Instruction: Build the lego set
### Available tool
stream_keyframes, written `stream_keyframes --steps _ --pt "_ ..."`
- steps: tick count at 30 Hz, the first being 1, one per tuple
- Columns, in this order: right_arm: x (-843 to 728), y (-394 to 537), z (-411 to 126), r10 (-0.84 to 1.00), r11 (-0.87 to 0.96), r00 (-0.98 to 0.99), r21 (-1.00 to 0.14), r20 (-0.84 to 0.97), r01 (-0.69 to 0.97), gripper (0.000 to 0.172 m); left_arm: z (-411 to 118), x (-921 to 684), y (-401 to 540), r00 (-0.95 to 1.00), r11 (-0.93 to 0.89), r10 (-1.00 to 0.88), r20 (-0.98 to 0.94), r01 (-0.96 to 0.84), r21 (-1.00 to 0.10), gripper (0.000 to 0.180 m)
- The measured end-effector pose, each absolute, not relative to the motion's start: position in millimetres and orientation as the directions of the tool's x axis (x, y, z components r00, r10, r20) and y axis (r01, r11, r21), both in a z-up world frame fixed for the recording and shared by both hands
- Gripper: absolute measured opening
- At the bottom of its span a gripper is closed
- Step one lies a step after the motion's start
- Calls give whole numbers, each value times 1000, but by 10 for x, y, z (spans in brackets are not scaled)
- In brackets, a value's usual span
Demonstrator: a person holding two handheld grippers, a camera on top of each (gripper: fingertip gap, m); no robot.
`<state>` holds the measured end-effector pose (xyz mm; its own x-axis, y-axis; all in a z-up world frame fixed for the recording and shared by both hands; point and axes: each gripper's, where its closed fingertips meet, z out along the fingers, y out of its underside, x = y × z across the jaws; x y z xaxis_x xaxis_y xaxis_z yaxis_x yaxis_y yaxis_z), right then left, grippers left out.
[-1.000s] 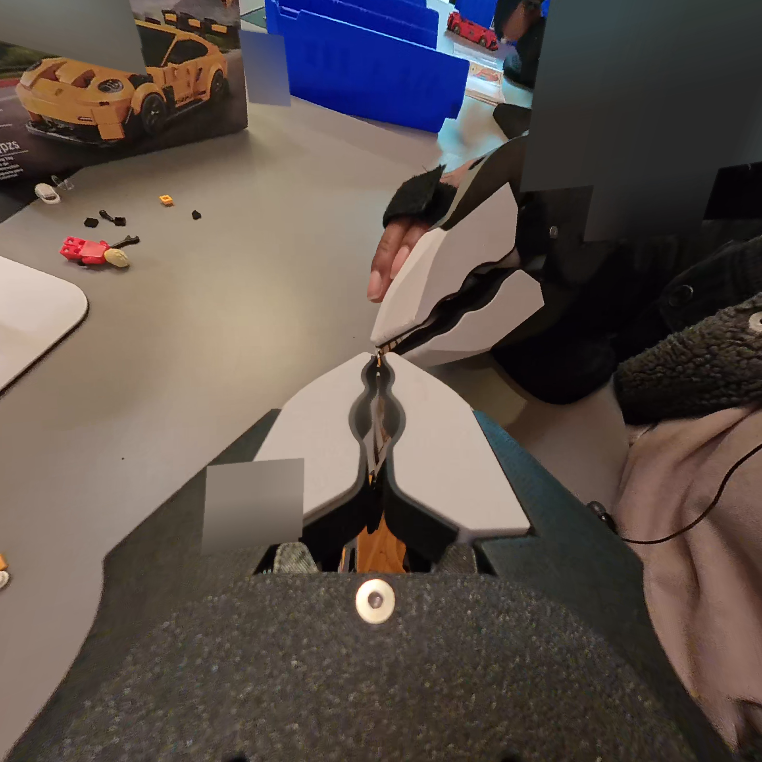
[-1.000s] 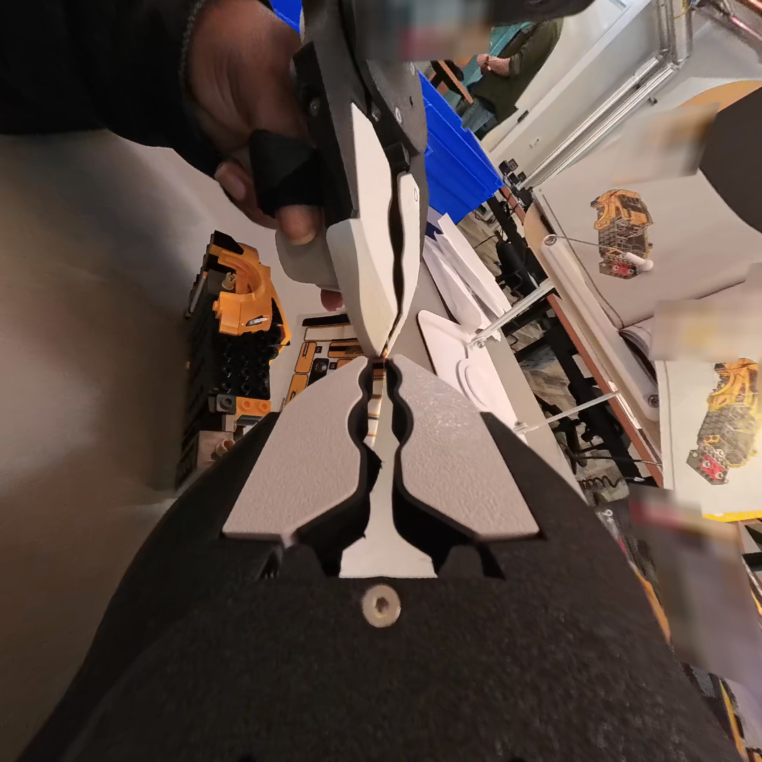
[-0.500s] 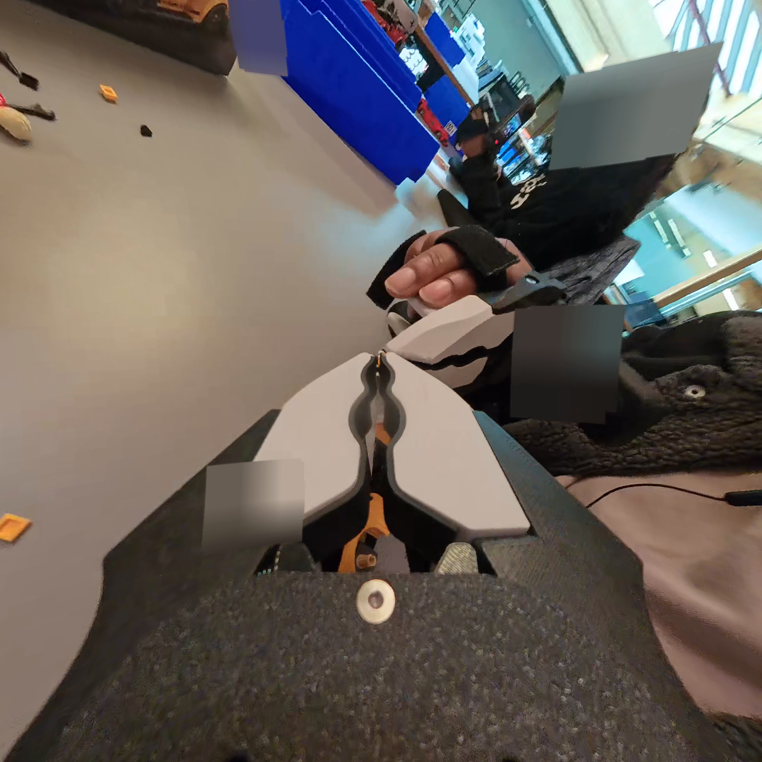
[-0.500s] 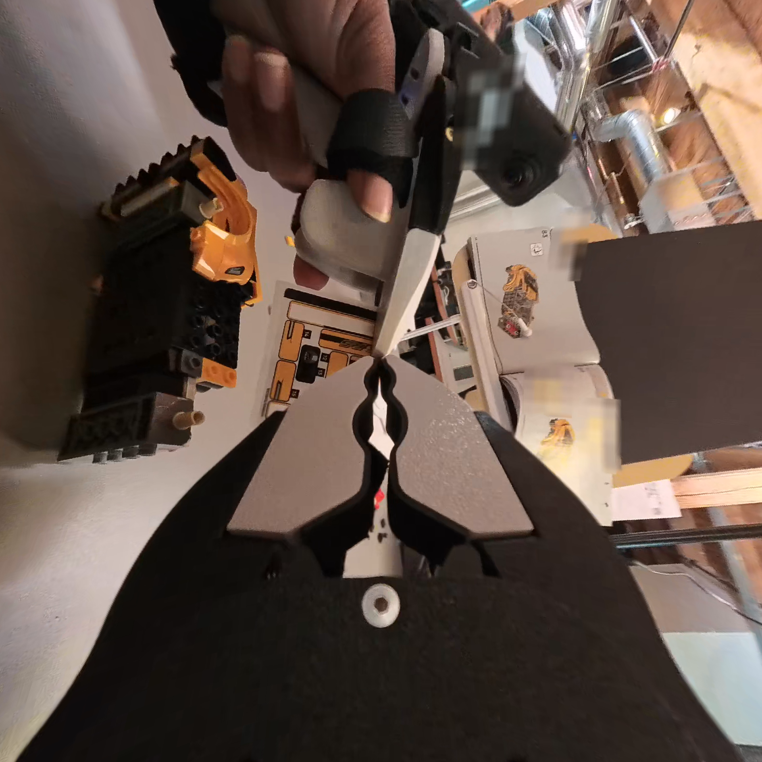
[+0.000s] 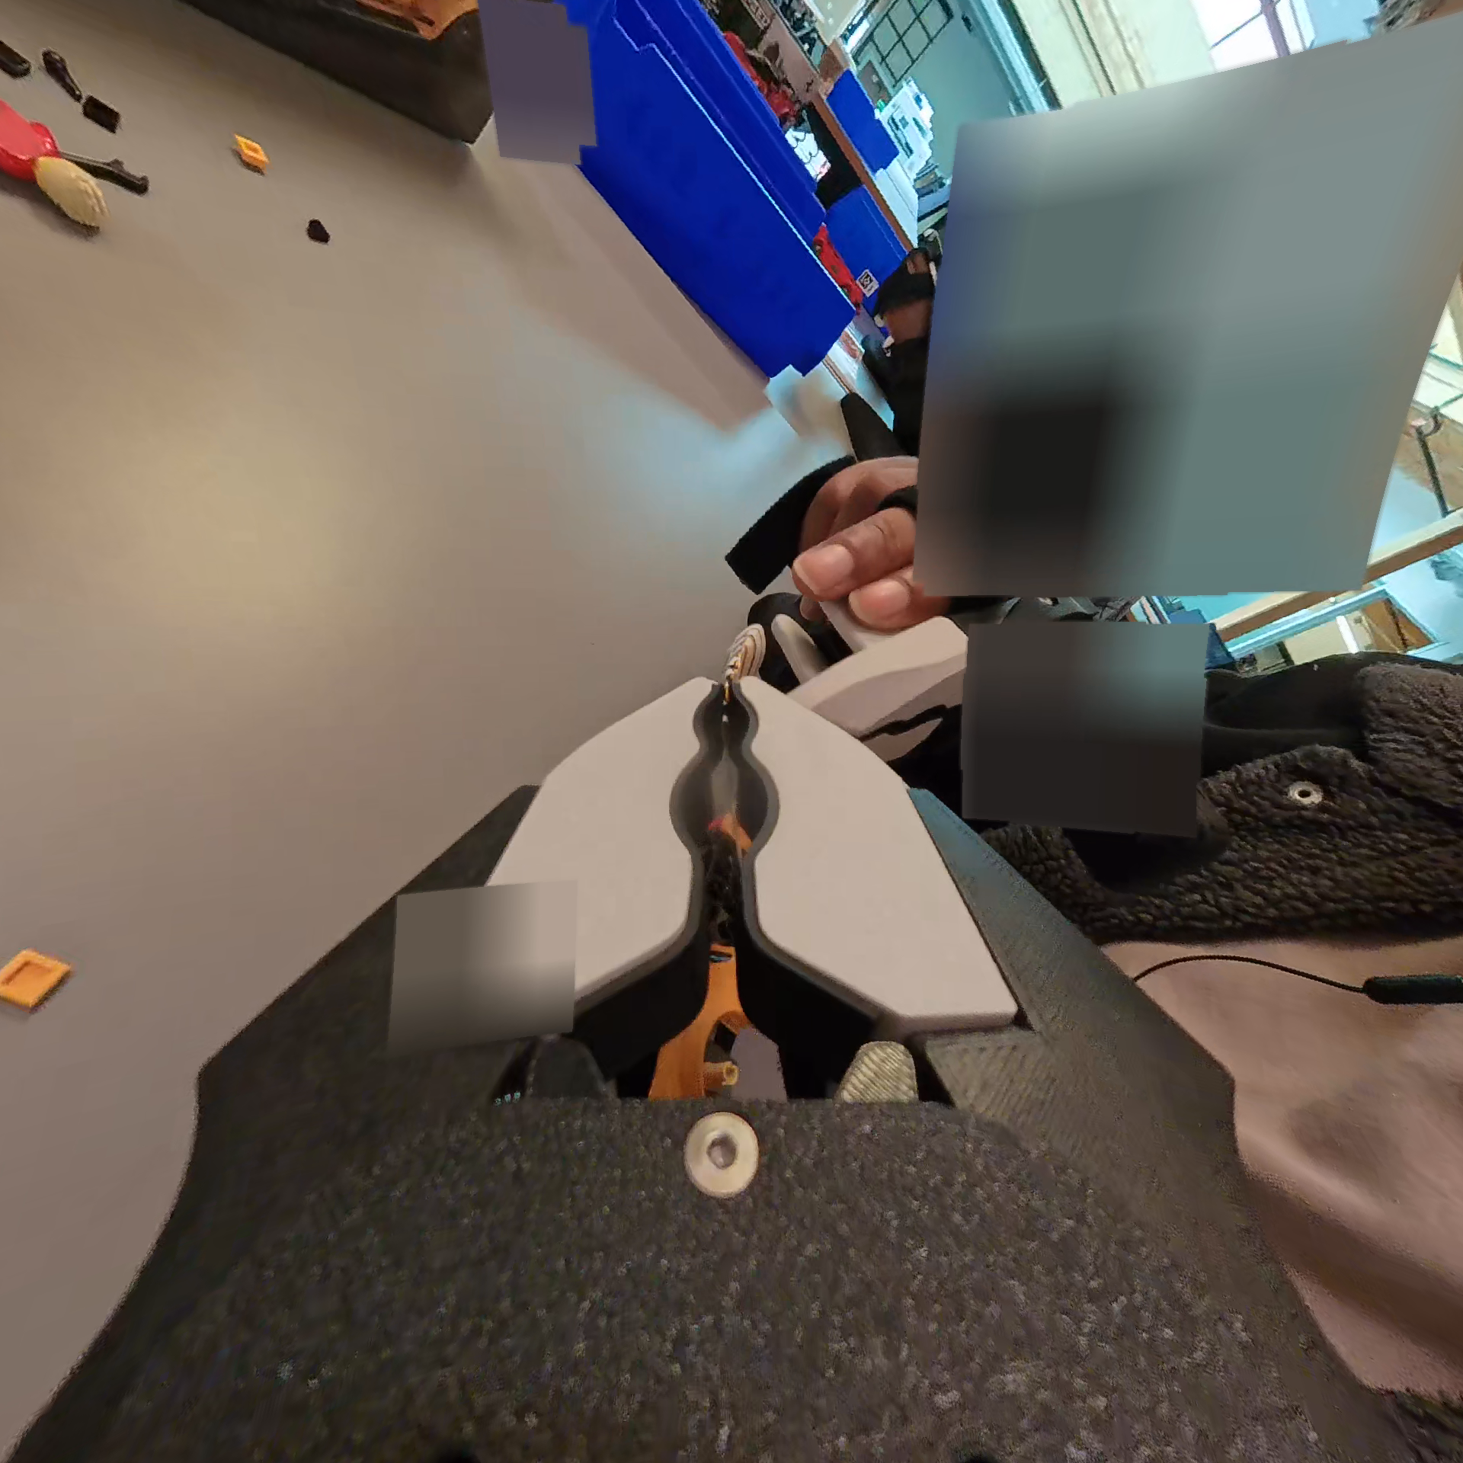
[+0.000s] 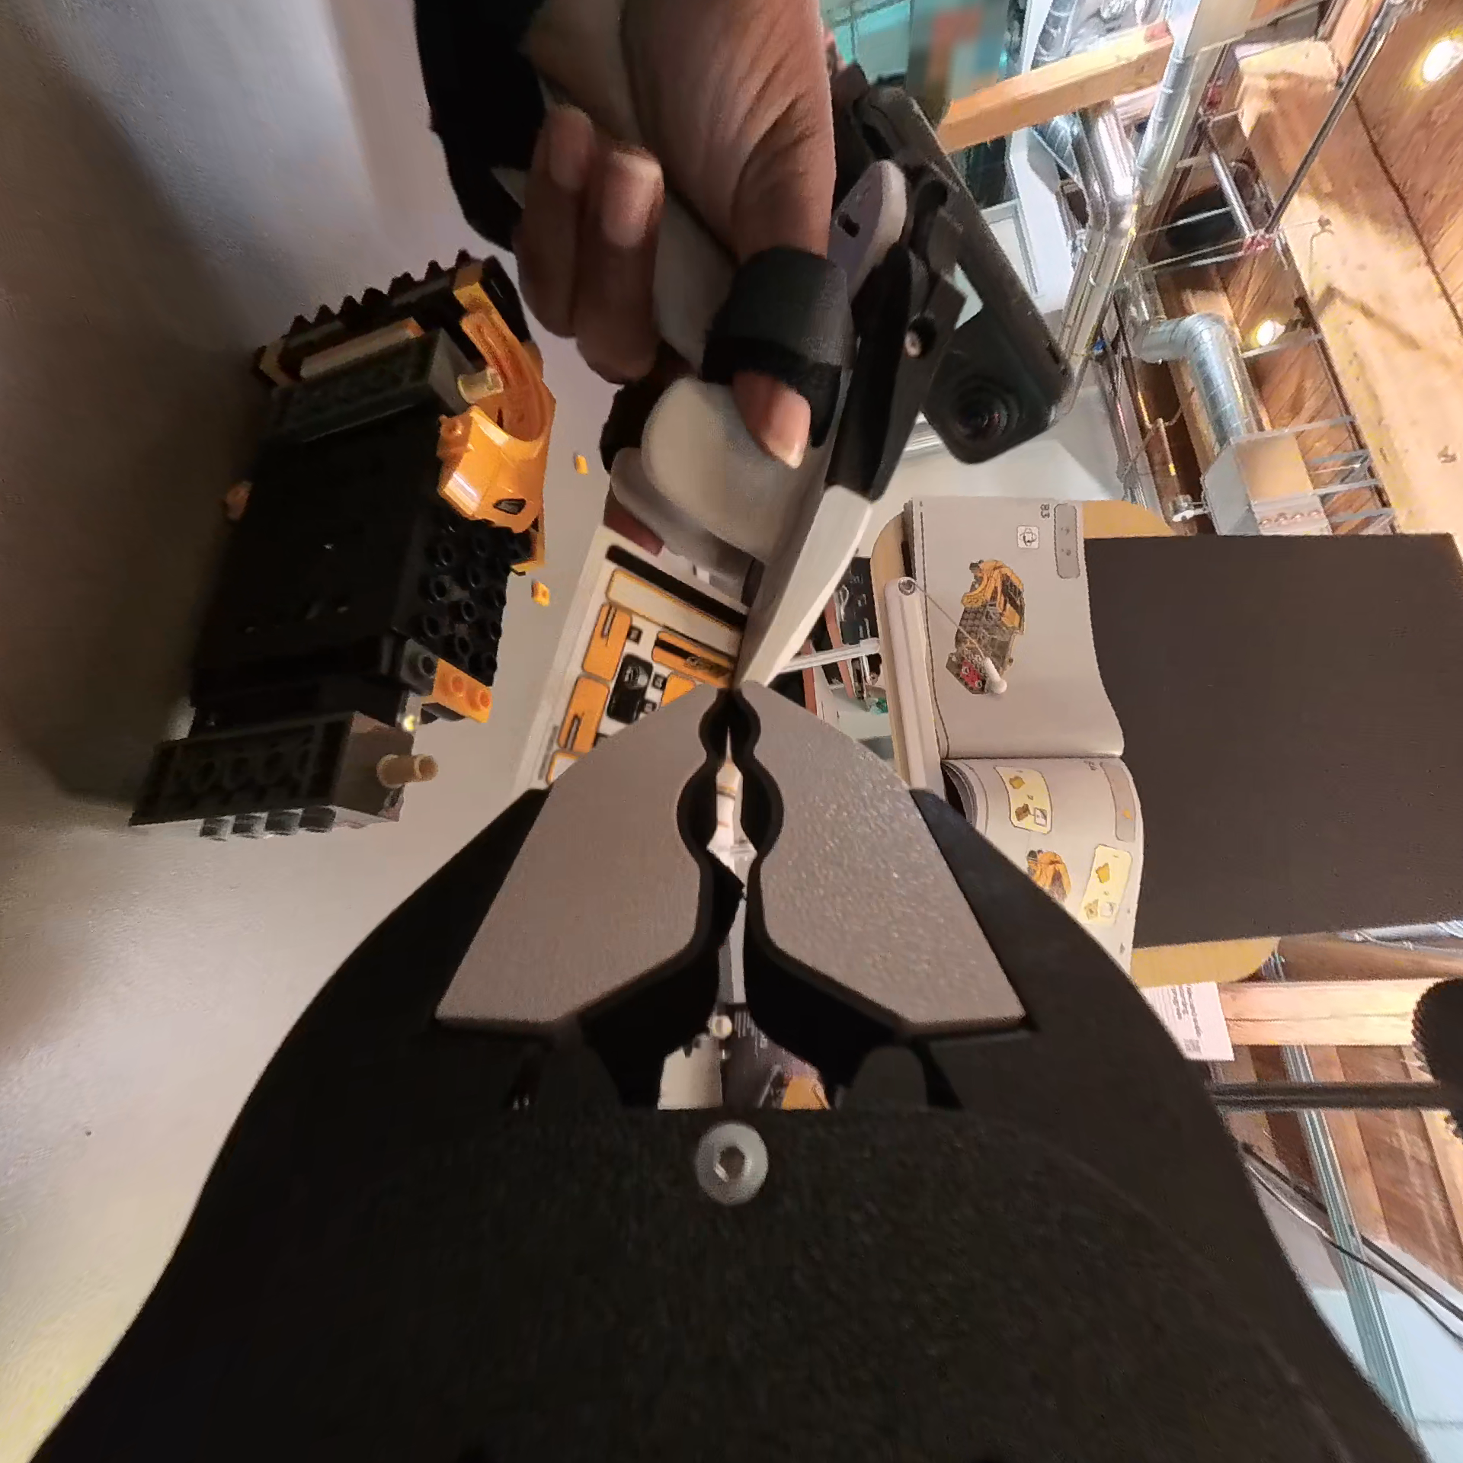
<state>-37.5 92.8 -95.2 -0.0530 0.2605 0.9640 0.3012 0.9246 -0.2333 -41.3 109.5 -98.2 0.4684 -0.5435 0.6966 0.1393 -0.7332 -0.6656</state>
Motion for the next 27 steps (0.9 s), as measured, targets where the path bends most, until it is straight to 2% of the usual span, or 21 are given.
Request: stream_keyframes --steps 2,7,10,13,17,20,23,27 --pt "-366 973 -926 283 913 -27 -261 959 313 0 -948 -421 1091 485 -712 -563 669 126 -691 1" --pt "-348 1051 -810 431 850 52 -425 901 311 4 -948 -405 1090 503 -691 -582 639 109 -715 0" --pt "-360 1048 -819 528 800 46 -514 848 309 10 -946 -392 1089 554 -638 -621 555 54 -768 1" --pt "-375 1015 -839 571 777 28 -551 820 304 9 -934 -361 1078 600 -568 -664 446 -17 -823 1" --pt "-380 1034 -858 593 760 26 -570 805 314 4 -916 -333 1068 654 -471 -699 290 -116 -874 1" --pt "-380 1030 -847 559 784 29 -539 829 308 0 -905 -331 1066 670 -467 -691 273 -125 -875 1" --pt "-381 1034 -839 502 816 37 -488 864 309 0 -888 -320 1059 644 -530 -663 380 -47 -846 1" --pt "-375 1022 -804 381 873 44 -375 923 310 0 -850 -309 1056 527 -648 -602 600 117 -753 0"
